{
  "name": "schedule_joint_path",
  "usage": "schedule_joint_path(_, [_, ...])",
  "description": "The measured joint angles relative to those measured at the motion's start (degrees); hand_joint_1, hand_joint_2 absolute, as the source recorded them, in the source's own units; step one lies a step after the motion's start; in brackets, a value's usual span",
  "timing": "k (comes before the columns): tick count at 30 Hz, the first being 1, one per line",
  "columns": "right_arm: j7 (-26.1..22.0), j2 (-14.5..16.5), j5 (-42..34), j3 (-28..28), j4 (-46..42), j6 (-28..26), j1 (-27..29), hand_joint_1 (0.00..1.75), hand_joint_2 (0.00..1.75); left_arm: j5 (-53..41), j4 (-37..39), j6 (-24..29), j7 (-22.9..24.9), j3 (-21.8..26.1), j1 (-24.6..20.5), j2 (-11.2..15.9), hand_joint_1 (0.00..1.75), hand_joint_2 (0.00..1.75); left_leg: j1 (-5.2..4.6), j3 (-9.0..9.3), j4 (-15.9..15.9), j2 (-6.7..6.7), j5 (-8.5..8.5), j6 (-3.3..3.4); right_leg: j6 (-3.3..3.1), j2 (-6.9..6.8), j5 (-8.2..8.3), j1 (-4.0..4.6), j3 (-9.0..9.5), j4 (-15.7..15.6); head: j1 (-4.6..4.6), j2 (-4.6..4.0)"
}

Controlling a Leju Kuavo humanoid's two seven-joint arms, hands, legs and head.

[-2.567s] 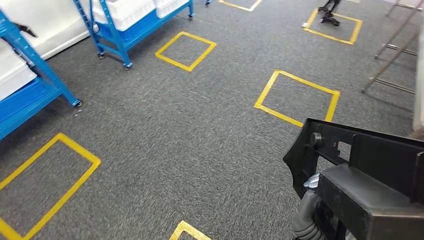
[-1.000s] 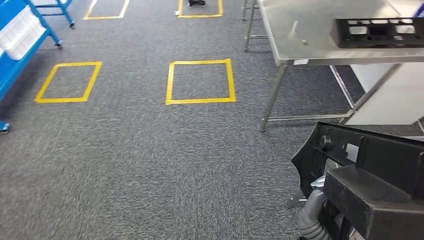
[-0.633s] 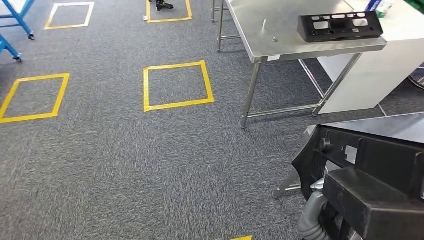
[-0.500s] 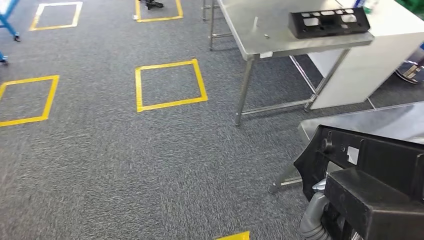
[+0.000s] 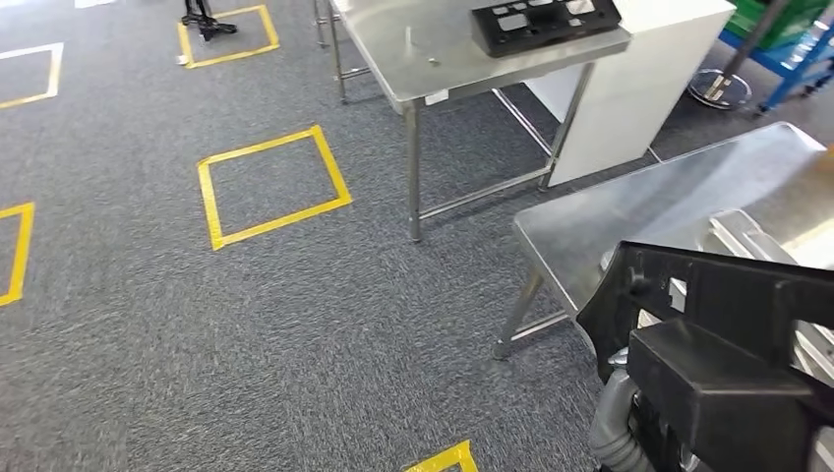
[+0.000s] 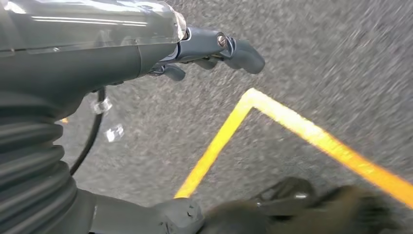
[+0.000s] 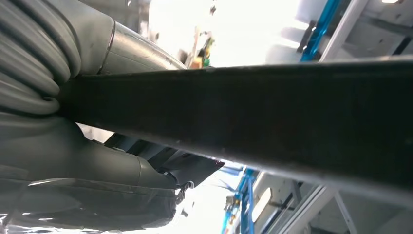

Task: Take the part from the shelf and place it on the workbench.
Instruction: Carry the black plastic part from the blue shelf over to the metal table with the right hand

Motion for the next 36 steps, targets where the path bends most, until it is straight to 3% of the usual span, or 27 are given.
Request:
schedule_joint_path(1, [0.4,0.0,0.4,0.0,0.2,0.2,0.0,1.75,1.75,-0.1,0.0,-0.3,0.9,0.0,0.2,0.0,0.0,1.75,-0.01,-1.15,2.4,-0.28,-0.5,-0.04,-0.02,0.84,0.0,0.05,0.0,0.1,0.01,0.0])
schedule_joint_path(2, [0.7,0.0,0.8,0.0,0.5,0.3,0.0,1.75,1.75,-0.3,0.0,-0.5,1.7,0.0,0.3,0.0,0.0,1.75,0.0,-1.38,2.7,-0.39,0.22,-0.03,-0.02,1.74,-0.01,0.08,0.03,0.2,0.01,0.0])
schedule_joint_path(4, [1.2,0.0,1.5,0.0,0.9,0.5,0.0,1.75,1.75,-0.6,0.0,-0.8,2.9,-0.2,0.5,0.1,0.0,1.75,0.15,0.93,-3.1,-1.31,4.46,0.11,0.12,3.53,-0.1,0.05,0.07,0.5,0.01,0.0])
schedule_joint_path(5, [1.3,0.0,1.7,0.0,1.0,0.5,0.0,1.75,1.75,-0.7,0.0,-1.0,3.3,-0.3,0.6,0.1,0.0,1.75,0.29,2.47,-7.0,-2.88,6.27,0.18,0.3,4.33,-0.2,0.08,-0.04,0.8,0.01,0.0])
schedule_joint_path(6, [1.4,0.0,1.9,0.1,1.2,0.5,0.0,1.75,1.75,-0.7,0.0,-1.0,3.5,-0.4,0.6,0.0,0.0,1.75,0.45,3.62,-10.1,-4.35,7.45,0.26,0.56,5.07,-0.28,0.08,-0.29,1.1,0.04,0.0])
schedule_joint_path(8, [1.5,0.0,2.0,0.1,1.4,0.4,-0.1,1.75,1.75,-0.7,0.0,-1.1,3.6,-0.5,0.7,0.0,0.0,1.75,0.47,4.39,-12.4,-6.02,7.66,0.54,1.26,6.36,-0.19,0.02,-0.94,1.4,0.07,0.0])
schedule_joint_path(10, [1.5,0.0,2.1,0.1,1.4,0.4,0.0,1.75,1.75,-0.8,0.0,-1.1,3.7,-0.6,0.6,0.0,0.0,1.75,0.38,4.54,-12.8,-4.68,7.98,1.25,2.02,7.3,0.08,-0.25,-1.42,1.4,0.05,0.0])
schedule_joint_path(12, [1.8,0.0,2.5,0.1,1.4,0.3,0.0,1.75,1.75,-0.9,0.0,-1.1,3.8,-0.7,0.6,-0.1,0.0,1.75,0.48,4.71,-13.4,-3.03,8.47,2.13,2.53,4.61,-1.2,-0.13,-2.54,3.3,0.46,0.0])
schedule_joint_path(14, [2.0,0.0,3.0,0.1,1.5,0.0,0.0,1.75,1.75,-1.1,0.0,-1.1,3.6,-0.8,0.7,-0.1,0.0,1.75,0.43,4.72,-13.8,-1.28,8.66,2.55,2.84,0.75,-4.63,0.03,-5.56,9.4,0.94,0.0])
schedule_joint_path(16, [2.1,0.0,3.4,0.1,1.6,-0.4,0.0,1.75,1.75,-1.4,0.0,-1.0,2.9,-0.9,0.9,-0.1,0.0,1.75,0.3,4.66,-13.8,0.53,8.56,2.6,3.1,-0.29,-7.09,-0.08,-8.78,15.9,1.02,0.0])
schedule_joint_path(17, [2.1,0.0,3.5,0.2,1.7,-0.6,0.0,1.75,1.75,-1.5,0.0,-1.0,2.4,-0.9,0.9,0.0,0.0,1.75,0.27,4.69,-13.7,1.39,8.47,2.59,3.14,-0.45,-6.87,-0.11,-9.23,16.8,1.03,0.0])
schedule_joint_path(18, [2.1,0.0,3.6,0.2,1.7,-0.7,0.0,1.75,1.75,-1.5,0.0,-0.9,1.9,-0.9,0.9,0.0,0.0,1.75,0.26,4.8,-13.7,2.2,8.35,2.53,3.12,-0.68,-5.59,-0.1,-8.51,15.6,1.03,0.0])
schedule_joint_path(21, [2.1,0.0,3.7,0.2,1.7,-0.7,-0.4,1.75,1.75,-1.1,0.0,-0.9,1.0,-0.9,0.9,0.1,0.0,1.75,0.04,5.4,-13.7,4.05,7.8,1.98,2.37,-3.49,-0.69,0.33,-2.38,4.4,1.03,0.0])
schedule_joint_path(23, [2.1,0.0,3.7,0.3,1.8,-0.6,-0.9,1.75,1.75,-0.8,0.0,-1.0,0.9,-0.9,0.8,0.3,0.0,1.75,-0.26,5.69,-13.7,4.99,7.41,1.37,1.6,-4.48,-0.21,0.8,-0.73,1.1,0.98,0.0])
schedule_joint_path(25, [2.0,0.0,3.7,0.3,1.9,-0.6,-1.2,1.75,1.75,-0.6,0.0,-1.2,0.9,-0.9,0.6,0.4,0.0,1.75,-0.37,6.07,-13.8,5.86,7.12,0.82,0.93,-3.25,-0.14,0.78,-0.79,0.9,0.95,0.0])
schedule_joint_path(26, [2.0,0.0,3.7,0.3,1.9,-0.5,-1.2,1.75,1.75,-0.6,0.0,-1.3,0.9,-0.9,0.5,0.5,0.0,1.75,-0.33,6.14,-13.4,5.38,6.68,0.57,0.61,-2.68,-0.02,0.6,-0.71,0.6,0.92,0.0])
schedule_joint_path(28, [2.0,0.0,3.6,0.4,1.9,-0.5,-1.5,1.75,1.75,-0.6,0.0,-1.4,0.9,-0.9,0.4,0.6,0.0,1.75,-0.14,4.78,-9.7,2.67,4.13,0.14,-0.08,-1.54,0.29,0.18,-0.53,0.2,0.73,0.0])
schedule_joint_path(29, [2.0,0.0,3.5,0.4,1.9,-0.4,-1.7,1.75,1.75,-0.7,0.0,-1.6,1.0,-0.9,0.5,0.6,0.0,1.75,-0.03,3.3,-6.3,1.06,2.22,0.0,-0.28,-0.97,0.32,0.18,-0.55,0.2,0.63,0.0])
schedule_joint_path(31, [1.8,0.0,2.4,0.6,2.0,0.3,-1.9,1.75,1.75,-1.1,0.0,-1.7,1.3,-1.0,0.7,0.6,0.0,1.75,0.05,-0.21,1.0,-0.16,-0.61,-0.2,-0.46,0.51,0.32,0.24,-0.6,0.3,0.58,0.0])
schedule_joint_path(32, [1.6,0.0,1.5,0.7,2.1,0.9,-1.9,1.75,1.75,-1.3,0.0,-1.7,1.3,-1.0,0.9,0.6,0.0,1.75,0.05,-1.19,2.7,-0.28,-0.55,-0.23,-0.48,1.34,0.3,0.28,-0.59,0.4,0.58,0.0])
schedule_joint_path(33, [1.4,0.0,0.2,0.9,2.2,1.6,-1.9,1.75,1.75,-1.5,0.0,-1.6,1.3,-1.0,0.9,0.6,0.0,1.75,0.05,-1.21,2.1,-0.37,0.75,-0.2,-0.46,2.26,0.26,0.31,-0.58,0.6,0.57,0.0])
schedule_joint_path(34, [1.2,-0.1,-1.0,1.1,2.3,2.2,-1.9,1.75,1.75,-1.6,0.0,-1.4,1.1,-1.1,1.0,0.6,0.0,1.75,0.08,-0.28,-0.7,-0.72,2.98,-0.09,-0.38,3.14,0.19,0.31,-0.56,0.8,0.57,0.0])
schedule_joint_path(36, [0.6,-0.1,-3.0,1.3,2.4,2.8,-1.9,1.75,1.75,-1.7,0.0,-1.0,0.5,-1.3,1.0,0.4,0.0,1.75,0.28,2.48,-8.3,-3.32,7.04,0.24,-0.04,4.74,-0.04,0.33,-0.73,1.3,0.58,0.0])
